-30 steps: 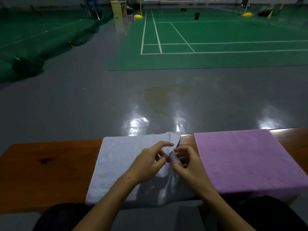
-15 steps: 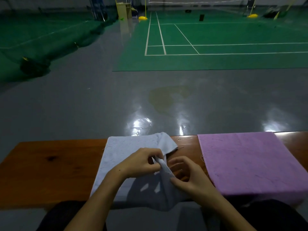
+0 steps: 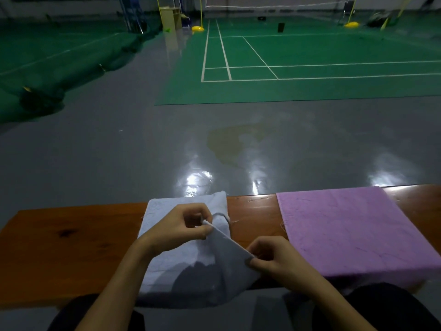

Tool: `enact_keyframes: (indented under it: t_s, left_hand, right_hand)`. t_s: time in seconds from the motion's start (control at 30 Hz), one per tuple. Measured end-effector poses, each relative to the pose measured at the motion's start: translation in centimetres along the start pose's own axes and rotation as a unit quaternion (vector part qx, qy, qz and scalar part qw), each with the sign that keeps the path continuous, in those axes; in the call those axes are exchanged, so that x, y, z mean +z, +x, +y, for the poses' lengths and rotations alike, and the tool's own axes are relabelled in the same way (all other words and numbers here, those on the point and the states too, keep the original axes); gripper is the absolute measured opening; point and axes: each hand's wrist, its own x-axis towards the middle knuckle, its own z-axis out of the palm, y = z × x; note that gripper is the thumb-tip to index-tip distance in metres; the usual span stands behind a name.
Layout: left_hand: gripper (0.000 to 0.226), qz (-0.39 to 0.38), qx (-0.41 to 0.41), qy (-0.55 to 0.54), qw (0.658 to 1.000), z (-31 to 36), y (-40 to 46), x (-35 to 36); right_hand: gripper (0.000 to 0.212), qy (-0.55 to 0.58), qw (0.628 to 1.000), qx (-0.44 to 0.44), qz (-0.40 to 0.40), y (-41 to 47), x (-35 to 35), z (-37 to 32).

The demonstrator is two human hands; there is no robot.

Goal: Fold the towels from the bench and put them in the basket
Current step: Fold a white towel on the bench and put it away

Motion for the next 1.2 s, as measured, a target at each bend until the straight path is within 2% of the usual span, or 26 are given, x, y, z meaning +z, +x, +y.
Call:
enact_keyframes:
  t_s: [0.2,0.33,0.43,0.53,0.7,0.87,0.93,1.0,1.07,1.2]
  left_hand:
    - [0.007,0.003,0.011,-0.091,0.996,1.3,-1.0,-0.9]
    - [0.007,0.006,0.029,-0.105,0.994,1.3,-1.3,-1.4]
    - [0.003,0.005,0.039,-0.119,0.992,1.0,-1.3,-1.6]
    - [0.013,0.006,0.051,-0.163,0.985,0.7,-1.1,-2.0]
    - [0.012,-0.01,0.045,-0.228,0.973,0.9,-1.2,-2.0]
    - [0.013,0.013,0.038,-0.213,0.976,0.7,-1.3,-2.6]
    - [0.01,0.037,0.022,-0.17,0.985,0.5,-1.4,-2.9]
    - [0.012,0.054,-0.004,-0.095,0.994,0.1,-1.5,-2.9]
    - [0.016,0.053,-0.011,0.018,0.998,-0.6,-1.4,-2.9]
    - [0.006,0.038,-0.015,0.232,0.972,-2.5,-1.4,-2.3]
  right_hand:
    - [0.013,0.025,0.993,-0.069,0.091,1.4,0.8,-0.8]
    - [0.01,0.055,0.98,-0.085,0.172,2.7,2.7,-1.2]
    - [0.003,0.149,0.972,-0.067,0.166,3.4,3.9,-1.9]
    - [0.004,0.265,0.952,-0.061,0.141,3.8,4.5,-2.8]
    - [0.003,0.305,0.935,-0.081,0.16,3.8,4.5,-4.2]
    - [0.009,0.254,0.945,-0.101,0.179,4.1,3.2,-3.9]
    - [0.011,0.172,0.96,-0.132,0.176,4.4,2.2,-3.3]
    - [0.007,0.027,0.971,-0.166,0.168,4.7,1.4,-2.3]
    - [0.007,-0.097,0.967,-0.18,0.151,4.9,0.8,-1.4]
    - [0.01,-0.215,0.943,-0.203,0.155,5.0,0.1,-0.2]
